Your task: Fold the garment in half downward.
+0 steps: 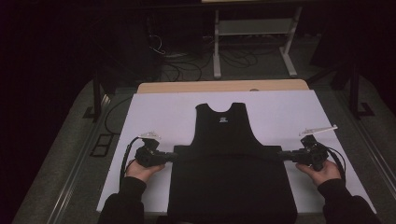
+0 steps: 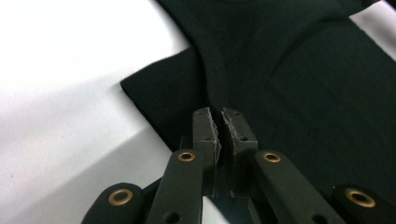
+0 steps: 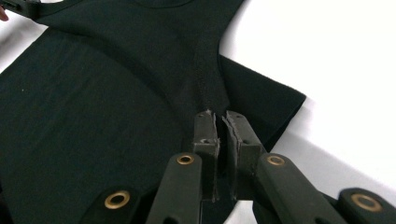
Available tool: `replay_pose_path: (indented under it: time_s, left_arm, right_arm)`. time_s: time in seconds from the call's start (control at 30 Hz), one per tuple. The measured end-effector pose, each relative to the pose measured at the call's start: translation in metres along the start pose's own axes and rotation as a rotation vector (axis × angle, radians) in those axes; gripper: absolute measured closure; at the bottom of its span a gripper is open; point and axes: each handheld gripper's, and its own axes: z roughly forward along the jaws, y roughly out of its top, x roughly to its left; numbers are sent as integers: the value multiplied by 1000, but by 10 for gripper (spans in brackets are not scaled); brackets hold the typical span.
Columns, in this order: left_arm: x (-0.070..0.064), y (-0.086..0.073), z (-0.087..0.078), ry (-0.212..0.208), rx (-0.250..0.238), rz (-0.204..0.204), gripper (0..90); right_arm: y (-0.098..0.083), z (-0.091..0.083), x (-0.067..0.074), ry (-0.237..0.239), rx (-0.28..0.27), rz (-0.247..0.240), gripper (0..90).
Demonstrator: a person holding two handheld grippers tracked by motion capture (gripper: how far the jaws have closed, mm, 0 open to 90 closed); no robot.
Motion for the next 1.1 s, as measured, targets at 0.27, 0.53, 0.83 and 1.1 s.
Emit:
replay_pose_path:
  time_s: [0.27,0.53,0.83,1.1]
  left_arm:
    - [1,-2,1,9,22,0,836]
    - [1,-3,0,15,28,2,836]
    - [0,-4,-1,10,26,-1,834]
    - [-1,-6,-1,11,28,2,833]
  right_arm:
    - [-4,0,0,4,17,15,821]
    - [-8,0,0,10,33,27,822]
    - [-11,0,1,15,43,29,822]
    - [-14,-1,3,17,47,38,821]
